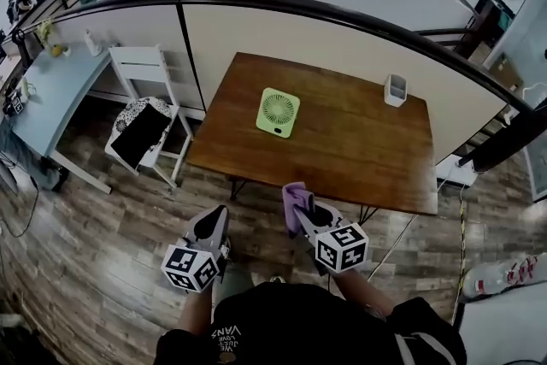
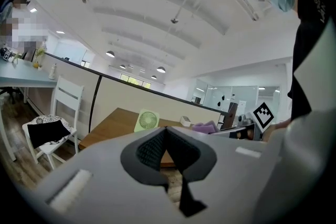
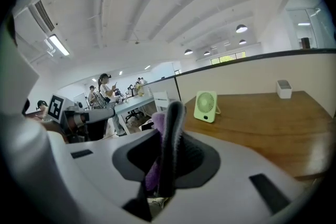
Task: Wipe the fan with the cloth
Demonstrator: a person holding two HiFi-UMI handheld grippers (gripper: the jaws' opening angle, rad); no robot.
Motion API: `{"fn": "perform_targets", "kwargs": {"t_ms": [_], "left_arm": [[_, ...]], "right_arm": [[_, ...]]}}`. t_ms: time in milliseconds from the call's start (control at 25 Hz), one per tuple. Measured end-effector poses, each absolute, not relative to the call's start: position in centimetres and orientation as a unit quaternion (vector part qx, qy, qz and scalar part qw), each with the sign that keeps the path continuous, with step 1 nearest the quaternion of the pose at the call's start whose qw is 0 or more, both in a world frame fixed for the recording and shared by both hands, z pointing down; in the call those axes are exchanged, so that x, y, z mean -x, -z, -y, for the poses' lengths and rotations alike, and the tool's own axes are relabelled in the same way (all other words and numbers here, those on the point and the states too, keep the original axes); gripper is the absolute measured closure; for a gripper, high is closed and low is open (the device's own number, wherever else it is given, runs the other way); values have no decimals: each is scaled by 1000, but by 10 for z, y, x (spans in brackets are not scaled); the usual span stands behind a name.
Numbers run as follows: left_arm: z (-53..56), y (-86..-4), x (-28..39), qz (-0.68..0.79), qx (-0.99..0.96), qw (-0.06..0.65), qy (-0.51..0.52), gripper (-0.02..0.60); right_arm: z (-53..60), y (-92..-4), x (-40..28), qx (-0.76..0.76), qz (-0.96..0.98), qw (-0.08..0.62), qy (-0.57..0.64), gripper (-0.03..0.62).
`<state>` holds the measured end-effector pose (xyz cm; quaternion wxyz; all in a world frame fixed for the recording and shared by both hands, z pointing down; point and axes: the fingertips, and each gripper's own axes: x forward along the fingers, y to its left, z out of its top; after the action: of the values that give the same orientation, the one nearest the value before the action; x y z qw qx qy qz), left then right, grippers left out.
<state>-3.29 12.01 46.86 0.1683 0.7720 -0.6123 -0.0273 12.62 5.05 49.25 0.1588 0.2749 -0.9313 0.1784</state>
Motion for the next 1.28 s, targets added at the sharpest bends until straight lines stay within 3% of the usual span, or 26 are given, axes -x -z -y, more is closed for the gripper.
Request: {"fn": "perform_targets", "kwargs": {"t_ms": [840,1280], "left_arm": [[38,-474,152,443,-878,177,-23,571],[93,-504,163,384,-903,188,-38,569]], "right_arm": [[52,-486,-12,-452,859,114,-211,510],[80,-504,-8,-500,828,121,-223,510]]}}
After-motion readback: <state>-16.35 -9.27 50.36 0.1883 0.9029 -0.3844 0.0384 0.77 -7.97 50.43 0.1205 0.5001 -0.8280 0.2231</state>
